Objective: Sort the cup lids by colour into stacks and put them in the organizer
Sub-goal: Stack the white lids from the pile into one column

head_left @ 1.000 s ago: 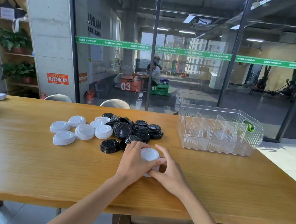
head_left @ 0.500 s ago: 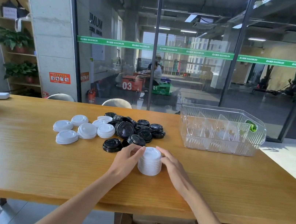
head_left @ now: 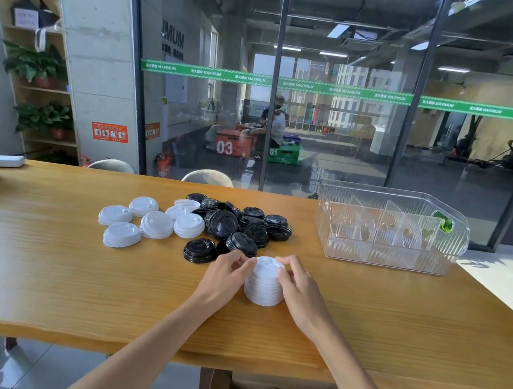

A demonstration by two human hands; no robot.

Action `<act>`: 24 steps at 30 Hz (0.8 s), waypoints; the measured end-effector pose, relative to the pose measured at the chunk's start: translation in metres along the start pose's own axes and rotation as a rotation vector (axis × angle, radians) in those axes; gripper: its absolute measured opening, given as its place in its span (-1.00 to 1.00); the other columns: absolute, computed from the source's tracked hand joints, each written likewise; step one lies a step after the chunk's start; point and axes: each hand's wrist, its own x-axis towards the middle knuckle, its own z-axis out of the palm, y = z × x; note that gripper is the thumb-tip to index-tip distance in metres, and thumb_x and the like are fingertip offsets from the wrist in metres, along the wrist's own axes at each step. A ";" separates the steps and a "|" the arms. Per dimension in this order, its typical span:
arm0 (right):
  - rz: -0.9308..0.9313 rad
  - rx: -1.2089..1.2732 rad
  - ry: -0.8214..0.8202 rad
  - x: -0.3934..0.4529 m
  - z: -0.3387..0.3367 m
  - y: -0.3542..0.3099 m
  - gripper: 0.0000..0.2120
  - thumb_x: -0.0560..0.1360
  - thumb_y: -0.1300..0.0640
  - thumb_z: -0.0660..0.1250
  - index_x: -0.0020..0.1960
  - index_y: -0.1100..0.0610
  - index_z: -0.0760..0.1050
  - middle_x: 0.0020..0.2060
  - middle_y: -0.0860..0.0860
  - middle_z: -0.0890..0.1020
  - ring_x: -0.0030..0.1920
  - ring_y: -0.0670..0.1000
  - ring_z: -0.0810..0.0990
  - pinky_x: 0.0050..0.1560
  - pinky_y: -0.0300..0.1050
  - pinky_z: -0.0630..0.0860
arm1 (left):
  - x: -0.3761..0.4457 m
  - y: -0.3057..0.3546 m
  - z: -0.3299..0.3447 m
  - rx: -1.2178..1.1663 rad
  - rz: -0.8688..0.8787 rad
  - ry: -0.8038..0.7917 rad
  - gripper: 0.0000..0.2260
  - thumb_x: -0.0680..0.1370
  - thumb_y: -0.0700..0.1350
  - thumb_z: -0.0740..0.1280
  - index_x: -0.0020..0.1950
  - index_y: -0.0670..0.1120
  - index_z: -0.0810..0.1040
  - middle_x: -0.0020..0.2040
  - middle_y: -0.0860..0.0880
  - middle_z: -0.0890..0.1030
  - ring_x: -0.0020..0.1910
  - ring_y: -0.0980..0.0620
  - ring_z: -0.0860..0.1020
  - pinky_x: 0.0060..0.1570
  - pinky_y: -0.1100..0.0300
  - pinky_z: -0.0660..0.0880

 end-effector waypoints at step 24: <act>-0.047 -0.094 0.044 0.004 0.008 0.011 -0.68 0.77 -0.15 -0.04 0.39 -0.22 0.41 -0.22 0.03 0.52 -0.07 -0.01 0.54 0.00 0.06 0.48 | 0.006 0.009 -0.001 -0.064 -0.106 0.013 -0.65 0.71 0.08 0.32 -0.14 -0.15 0.57 -0.28 -0.01 0.44 -0.27 0.05 0.38 -0.18 0.10 0.29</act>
